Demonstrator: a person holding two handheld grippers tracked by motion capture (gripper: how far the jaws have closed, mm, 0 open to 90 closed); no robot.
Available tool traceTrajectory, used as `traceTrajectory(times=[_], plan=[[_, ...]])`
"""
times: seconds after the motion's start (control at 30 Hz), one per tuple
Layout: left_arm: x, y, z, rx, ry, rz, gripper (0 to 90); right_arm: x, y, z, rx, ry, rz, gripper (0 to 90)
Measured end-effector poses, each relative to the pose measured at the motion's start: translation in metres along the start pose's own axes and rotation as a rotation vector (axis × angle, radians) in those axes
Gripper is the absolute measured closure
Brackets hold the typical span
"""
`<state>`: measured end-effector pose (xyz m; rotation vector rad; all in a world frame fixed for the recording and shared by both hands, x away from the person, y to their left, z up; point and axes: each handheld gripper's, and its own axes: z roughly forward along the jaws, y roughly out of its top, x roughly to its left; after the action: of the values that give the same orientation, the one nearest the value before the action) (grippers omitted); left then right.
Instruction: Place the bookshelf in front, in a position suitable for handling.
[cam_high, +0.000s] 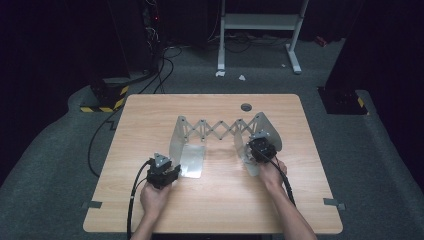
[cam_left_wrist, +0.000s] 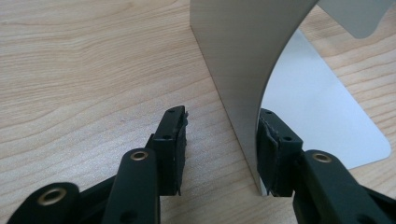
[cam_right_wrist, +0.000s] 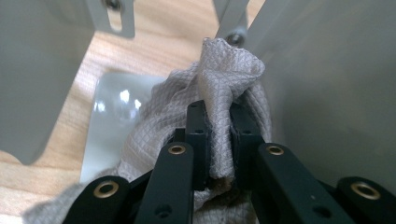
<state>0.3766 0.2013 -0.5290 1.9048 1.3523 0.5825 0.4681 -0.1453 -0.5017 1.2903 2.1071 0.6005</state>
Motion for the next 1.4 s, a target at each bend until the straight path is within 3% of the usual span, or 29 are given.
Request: traceTrajectory(times=[0.13,0.23,0.47,0.63,0.77,0.83,1.0,1.13,1.27,1.4], plan=[[0.0,0.0,0.0,0.0,-0.001,-0.001,56.5,-0.001,0.002,-0.002,0.0,0.002,-0.008,81.9],[0.0,0.0,0.0,0.0,0.0,-0.001,56.6,-0.006,0.011,-0.013,-0.027,-0.018,-0.005,82.2],[0.0,0.0,0.0,0.0,-0.002,-0.003,57.1,-0.023,0.055,-0.066,-0.185,-0.049,0.033,82.3],[0.0,0.0,0.0,0.0,-0.003,-0.003,57.2,-0.029,0.073,-0.085,-0.234,-0.071,0.035,82.2],[0.0,0.0,0.0,0.0,-0.003,-0.003,57.2,-0.023,0.068,-0.078,-0.221,-0.093,0.013,82.2],[0.0,0.0,0.0,0.0,-0.003,-0.003,57.2,-0.016,0.059,-0.065,-0.183,-0.103,-0.018,82.2],[0.0,0.0,0.0,0.0,-0.002,-0.003,57.2,-0.009,0.028,-0.028,-0.078,-0.072,-0.025,82.2],[0.0,0.0,0.0,0.0,-0.001,-0.002,57.3,-0.006,0.008,-0.011,-0.031,-0.052,-0.025,82.1],[0.0,0.0,0.0,0.0,0.0,-0.001,57.3,-0.003,-0.003,-0.006,-0.014,-0.047,-0.052,82.0],[0.0,0.0,0.0,-0.001,-0.001,-0.002,57.3,-0.006,-0.001,-0.015,-0.033,-0.049,-0.067,82.0]])
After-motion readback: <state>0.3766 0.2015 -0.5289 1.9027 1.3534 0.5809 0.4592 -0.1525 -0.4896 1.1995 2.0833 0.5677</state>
